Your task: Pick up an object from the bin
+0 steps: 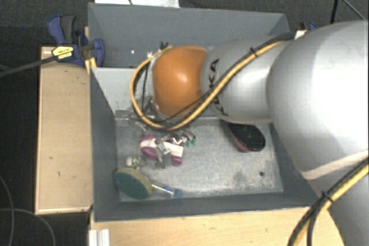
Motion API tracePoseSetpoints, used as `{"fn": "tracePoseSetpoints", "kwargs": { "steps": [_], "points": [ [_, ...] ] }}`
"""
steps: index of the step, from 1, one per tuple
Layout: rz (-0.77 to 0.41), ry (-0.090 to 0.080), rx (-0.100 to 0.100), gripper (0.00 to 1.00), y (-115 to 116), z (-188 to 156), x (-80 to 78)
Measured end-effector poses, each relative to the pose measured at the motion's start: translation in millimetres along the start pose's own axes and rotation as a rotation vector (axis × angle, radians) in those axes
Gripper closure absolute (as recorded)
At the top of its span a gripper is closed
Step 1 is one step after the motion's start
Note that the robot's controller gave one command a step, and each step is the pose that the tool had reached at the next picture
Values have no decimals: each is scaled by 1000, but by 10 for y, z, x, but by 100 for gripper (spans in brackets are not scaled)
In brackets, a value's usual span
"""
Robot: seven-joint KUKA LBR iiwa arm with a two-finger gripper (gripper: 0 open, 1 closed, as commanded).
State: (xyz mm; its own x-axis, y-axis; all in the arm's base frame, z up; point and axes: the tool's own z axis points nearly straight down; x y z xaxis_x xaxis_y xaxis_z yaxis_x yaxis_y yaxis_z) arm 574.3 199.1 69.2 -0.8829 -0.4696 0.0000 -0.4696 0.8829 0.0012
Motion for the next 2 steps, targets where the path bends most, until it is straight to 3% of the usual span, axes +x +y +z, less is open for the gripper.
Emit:
{"fn": "tracePoseSetpoints", "kwargs": {
  "steps": [1, 2],
  "points": [
    [339, 0, 0, 0, -113, -11, 196],
    [485, -3, 1, 0, -194, -17, 393]
  ]
}}
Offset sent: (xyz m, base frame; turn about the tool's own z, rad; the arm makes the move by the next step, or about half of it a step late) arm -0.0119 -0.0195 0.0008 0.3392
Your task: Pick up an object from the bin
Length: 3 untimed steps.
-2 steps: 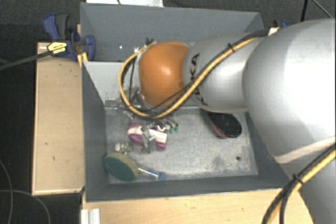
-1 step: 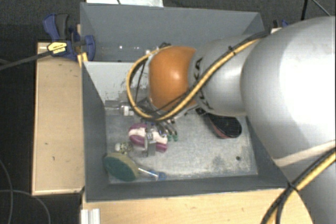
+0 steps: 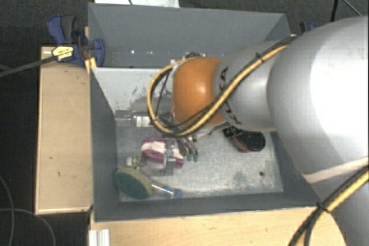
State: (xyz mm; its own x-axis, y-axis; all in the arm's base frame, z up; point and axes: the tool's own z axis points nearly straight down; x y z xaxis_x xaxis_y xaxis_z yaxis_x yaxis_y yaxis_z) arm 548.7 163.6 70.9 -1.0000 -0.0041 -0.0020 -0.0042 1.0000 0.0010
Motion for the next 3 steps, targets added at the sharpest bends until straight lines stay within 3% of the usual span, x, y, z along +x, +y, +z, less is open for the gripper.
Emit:
{"fn": "tracePoseSetpoints", "kwargs": {
  "steps": [1, 2, 3],
  "points": [
    [4, 1, 0, 100, -1, 6, 2],
    [54, -5, -3, 100, 102, -944, 240],
    [47, -6, -3, 100, 178, -1764, 282]
  ]
}}
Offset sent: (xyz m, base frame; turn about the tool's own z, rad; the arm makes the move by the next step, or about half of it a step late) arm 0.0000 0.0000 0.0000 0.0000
